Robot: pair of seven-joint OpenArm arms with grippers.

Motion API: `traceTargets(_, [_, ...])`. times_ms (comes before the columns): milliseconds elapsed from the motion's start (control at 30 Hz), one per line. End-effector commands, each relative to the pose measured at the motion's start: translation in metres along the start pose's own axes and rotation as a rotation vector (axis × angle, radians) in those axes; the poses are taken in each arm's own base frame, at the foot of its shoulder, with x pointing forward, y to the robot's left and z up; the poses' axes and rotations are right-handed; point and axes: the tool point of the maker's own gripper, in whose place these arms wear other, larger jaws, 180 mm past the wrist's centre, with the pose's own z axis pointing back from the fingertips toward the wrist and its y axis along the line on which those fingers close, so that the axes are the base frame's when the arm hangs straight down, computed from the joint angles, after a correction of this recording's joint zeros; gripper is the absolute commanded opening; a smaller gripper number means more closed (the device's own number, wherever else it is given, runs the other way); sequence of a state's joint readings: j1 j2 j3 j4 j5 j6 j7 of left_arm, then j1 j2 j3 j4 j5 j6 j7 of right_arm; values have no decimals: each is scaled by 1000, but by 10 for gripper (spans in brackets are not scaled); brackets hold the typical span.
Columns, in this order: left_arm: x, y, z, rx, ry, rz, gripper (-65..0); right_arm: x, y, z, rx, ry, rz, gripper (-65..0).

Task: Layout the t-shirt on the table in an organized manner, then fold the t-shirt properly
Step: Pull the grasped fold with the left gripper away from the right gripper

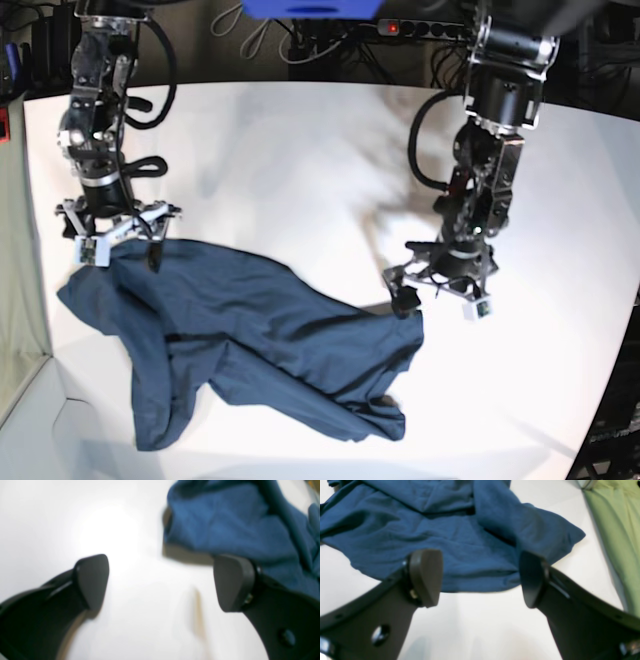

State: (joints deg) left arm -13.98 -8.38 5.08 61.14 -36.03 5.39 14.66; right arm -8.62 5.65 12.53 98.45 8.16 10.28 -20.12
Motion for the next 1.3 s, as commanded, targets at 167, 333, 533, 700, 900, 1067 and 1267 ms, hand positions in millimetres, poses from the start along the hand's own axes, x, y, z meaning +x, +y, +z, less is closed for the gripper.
traceTargets(167, [22, -12, -20, -3, -27, 15, 0, 3, -6, -3, -10, -21, -4, -169])
traceTargets(333, [11, -19, -36, 14, 26, 41, 0, -1, -6, -3, -11, -12, -6, -169])
traceTargets(533, [-8, -36, -43, -12, 82, -23, -6, 2, -9, -5, -12, -16, 6, -169])
traceTargets(700, [-12, -42, -43, -24, 90, -43, -196, 1, -9, -6, -9, -13, 10, -169])
traceTargets(900, [-9, -43, -42, -29, 84, -33, -548, -21, -13, -24, -14, 51, -17, -169])
traceTargets(1067, [2, -46, -41, -38, 58, -38, -643, -33, -4, -49, 34, 102, -15, -169])
traceTargets(1267, [34, -59, -31, -85, -22, -54, -648, -46, 8, -58, 107, 151, 37, -169])
